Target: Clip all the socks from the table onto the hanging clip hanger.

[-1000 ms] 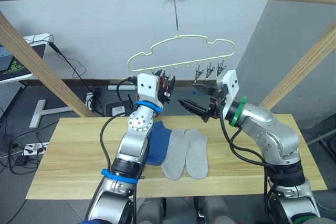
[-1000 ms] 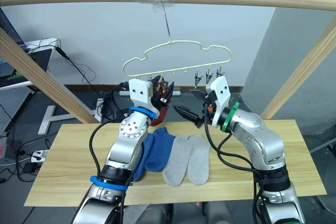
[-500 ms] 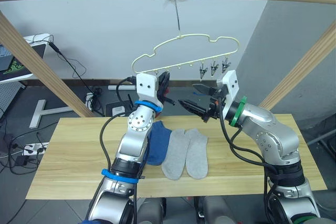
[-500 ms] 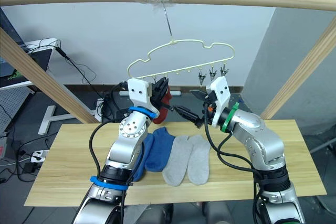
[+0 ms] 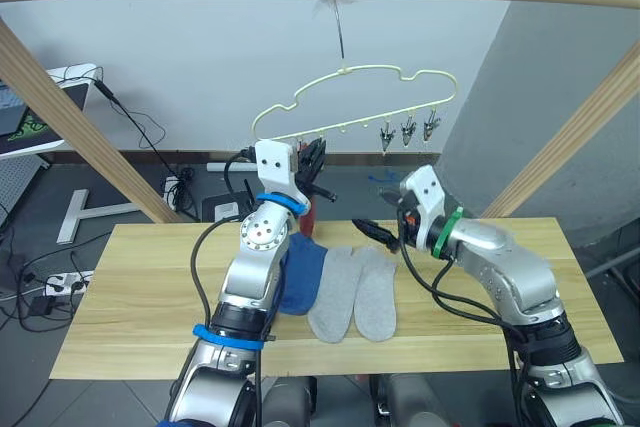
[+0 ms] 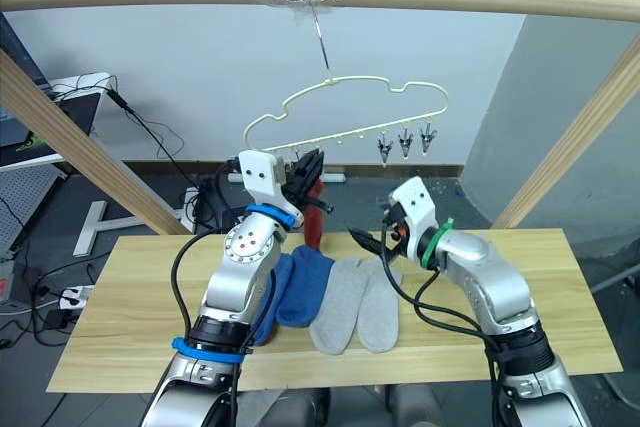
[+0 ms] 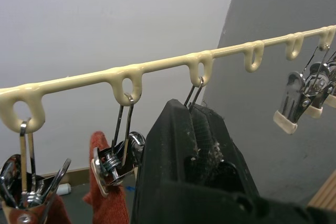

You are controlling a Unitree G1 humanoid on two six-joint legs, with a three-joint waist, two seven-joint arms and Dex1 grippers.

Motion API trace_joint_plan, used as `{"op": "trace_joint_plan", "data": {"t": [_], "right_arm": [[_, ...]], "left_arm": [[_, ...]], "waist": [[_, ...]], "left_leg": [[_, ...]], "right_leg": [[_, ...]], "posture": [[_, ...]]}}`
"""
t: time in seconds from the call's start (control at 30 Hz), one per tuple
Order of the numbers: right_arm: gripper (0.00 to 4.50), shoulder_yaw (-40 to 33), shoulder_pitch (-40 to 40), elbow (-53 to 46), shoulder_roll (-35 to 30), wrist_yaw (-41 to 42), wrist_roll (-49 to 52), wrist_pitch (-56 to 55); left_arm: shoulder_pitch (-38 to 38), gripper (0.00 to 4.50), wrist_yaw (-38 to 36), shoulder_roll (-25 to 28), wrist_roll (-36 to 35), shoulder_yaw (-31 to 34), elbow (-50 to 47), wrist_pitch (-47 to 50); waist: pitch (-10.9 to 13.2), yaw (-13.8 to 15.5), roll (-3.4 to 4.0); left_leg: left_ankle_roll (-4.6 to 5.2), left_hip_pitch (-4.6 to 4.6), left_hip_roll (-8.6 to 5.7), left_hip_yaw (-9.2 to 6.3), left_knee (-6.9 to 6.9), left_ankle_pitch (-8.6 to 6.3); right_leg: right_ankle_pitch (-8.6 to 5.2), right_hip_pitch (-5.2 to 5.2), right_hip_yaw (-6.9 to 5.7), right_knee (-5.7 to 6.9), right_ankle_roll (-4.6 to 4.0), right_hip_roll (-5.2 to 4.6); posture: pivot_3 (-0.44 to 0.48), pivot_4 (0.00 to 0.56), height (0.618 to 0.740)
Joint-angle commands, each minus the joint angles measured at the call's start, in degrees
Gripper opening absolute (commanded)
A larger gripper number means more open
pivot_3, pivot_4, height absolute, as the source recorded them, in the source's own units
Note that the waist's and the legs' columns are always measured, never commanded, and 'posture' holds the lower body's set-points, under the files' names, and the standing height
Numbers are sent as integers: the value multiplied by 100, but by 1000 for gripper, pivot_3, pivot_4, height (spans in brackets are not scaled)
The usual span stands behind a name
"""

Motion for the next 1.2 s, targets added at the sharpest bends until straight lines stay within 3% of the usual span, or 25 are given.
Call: {"op": "trace_joint_plan", "data": {"t": [0.03, 0.3, 0.77, 0.87, 1.2], "right_arm": [[4500, 527, 280, 539, -182, 182, -652, -804], [4500, 950, 454, 969, -224, 474, -1169, -1165], [4500, 1027, 339, 2131, 56, 527, -1702, -1622], [3935, 1052, 385, 2205, 81, 568, -1805, -1723], [471, 1143, 563, 2597, -191, 622, -2264, -2368]], "left_arm": [[142, 22, -104, 79, -94, 74, -230, 56], [194, 22, -75, 76, -59, 21, -286, 73], [230, 22, -79, 66, -40, -4, -344, 97], [244, 0, -79, 79, -39, 7, -367, 117], [259, 0, -69, 81, -37, 11, -411, 170]], "waist": [[-1, -2, 0], [-1, -3, 1], [-2, -3, 1], [-2, -1, 1], [-5, 3, 2]], "left_leg": [[0, 1, 0, 2, 0, 0], [1, 7, 1, -3, 19, 1], [1, 6, 0, -1, 52, 1], [2, 5, 0, 0, 53, 1], [2, 6, 0, 0, 55, 1]], "right_leg": [[0, 0, 1, -1, 0, 0], [7, 13, -2, 6, 2, 2], [26, 22, 2, 7, 9, 6], [27, 22, 3, 6, 10, 6], [28, 25, 3, 6, 13, 6]], "posture": [[-52, 200, 740], [-44, 198, 740], [-40, 194, 740], [-35, 199, 740], [-37, 202, 740]]}}
